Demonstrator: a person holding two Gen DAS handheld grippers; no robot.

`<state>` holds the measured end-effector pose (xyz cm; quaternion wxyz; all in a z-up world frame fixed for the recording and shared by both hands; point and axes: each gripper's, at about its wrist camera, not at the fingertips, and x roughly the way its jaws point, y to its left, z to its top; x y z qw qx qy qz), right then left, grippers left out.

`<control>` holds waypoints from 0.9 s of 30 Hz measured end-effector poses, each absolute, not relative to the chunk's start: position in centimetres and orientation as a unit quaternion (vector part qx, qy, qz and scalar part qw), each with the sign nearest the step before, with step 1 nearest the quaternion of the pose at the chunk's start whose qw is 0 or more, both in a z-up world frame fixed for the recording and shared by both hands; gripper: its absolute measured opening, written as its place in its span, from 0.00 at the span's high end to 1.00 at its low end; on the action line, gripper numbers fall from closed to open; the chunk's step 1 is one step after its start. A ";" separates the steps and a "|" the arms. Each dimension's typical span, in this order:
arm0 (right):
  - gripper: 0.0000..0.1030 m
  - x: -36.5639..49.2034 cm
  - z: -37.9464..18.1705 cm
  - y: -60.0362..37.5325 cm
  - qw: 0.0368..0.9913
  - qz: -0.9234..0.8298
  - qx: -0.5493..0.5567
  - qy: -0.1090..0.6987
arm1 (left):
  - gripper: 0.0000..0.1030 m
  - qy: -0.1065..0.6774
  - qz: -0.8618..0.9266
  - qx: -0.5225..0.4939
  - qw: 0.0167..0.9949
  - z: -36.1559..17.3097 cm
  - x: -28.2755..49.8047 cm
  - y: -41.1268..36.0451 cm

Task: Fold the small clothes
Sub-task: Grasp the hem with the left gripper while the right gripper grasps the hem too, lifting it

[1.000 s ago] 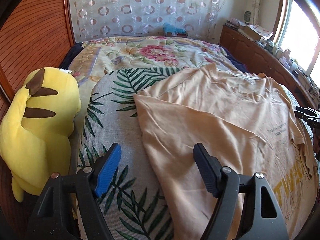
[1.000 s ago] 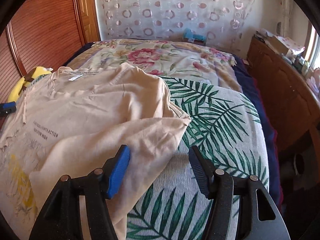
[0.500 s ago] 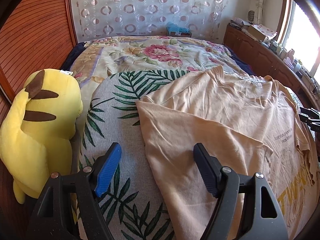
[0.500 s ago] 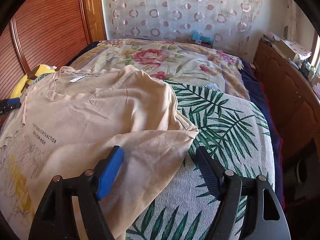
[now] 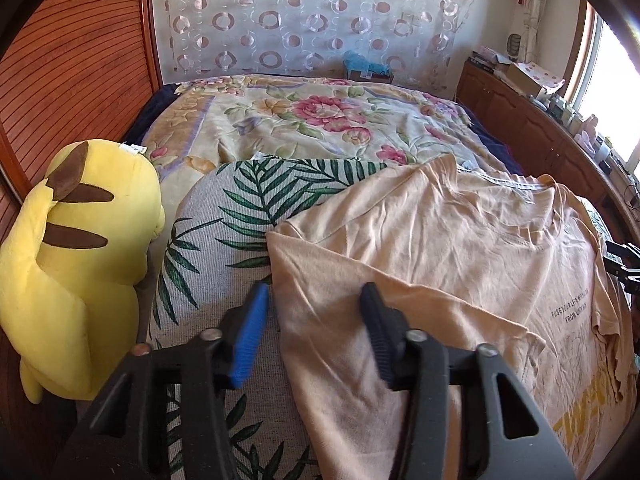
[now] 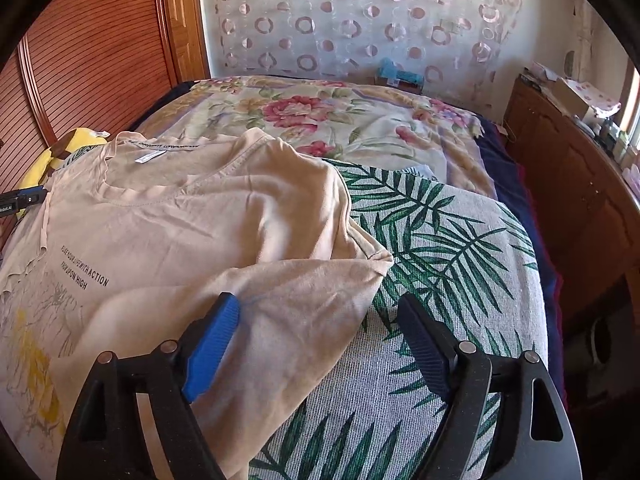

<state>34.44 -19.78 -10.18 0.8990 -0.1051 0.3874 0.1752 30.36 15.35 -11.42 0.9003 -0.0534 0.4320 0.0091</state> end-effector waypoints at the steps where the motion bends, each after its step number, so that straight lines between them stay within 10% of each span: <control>1: 0.19 34.4 -10.2 -19.8 0.899 0.175 -0.105 0.387 | 0.63 0.432 0.007 -0.055 0.900 -11.4 30.4 15.4; 16: 0.19 34.4 -10.2 -19.8 0.899 0.175 -0.105 0.387 | 0.67 0.425 0.020 -0.040 0.904 -11.6 30.9 15.0; 20: 0.19 34.4 -10.2 -19.8 0.899 0.175 -0.105 0.387 | 0.91 0.427 0.005 -0.048 0.903 -11.4 30.9 15.0; 24: 0.19 34.5 -10.3 -19.7 0.899 0.175 -0.105 0.387 | 0.94 0.423 -0.001 -0.055 0.904 -10.8 30.6 14.8; 27: 0.35 34.4 -10.2 -19.8 0.898 0.188 -0.103 0.384 | 0.94 0.411 0.000 -0.061 0.910 -10.1 30.0 14.4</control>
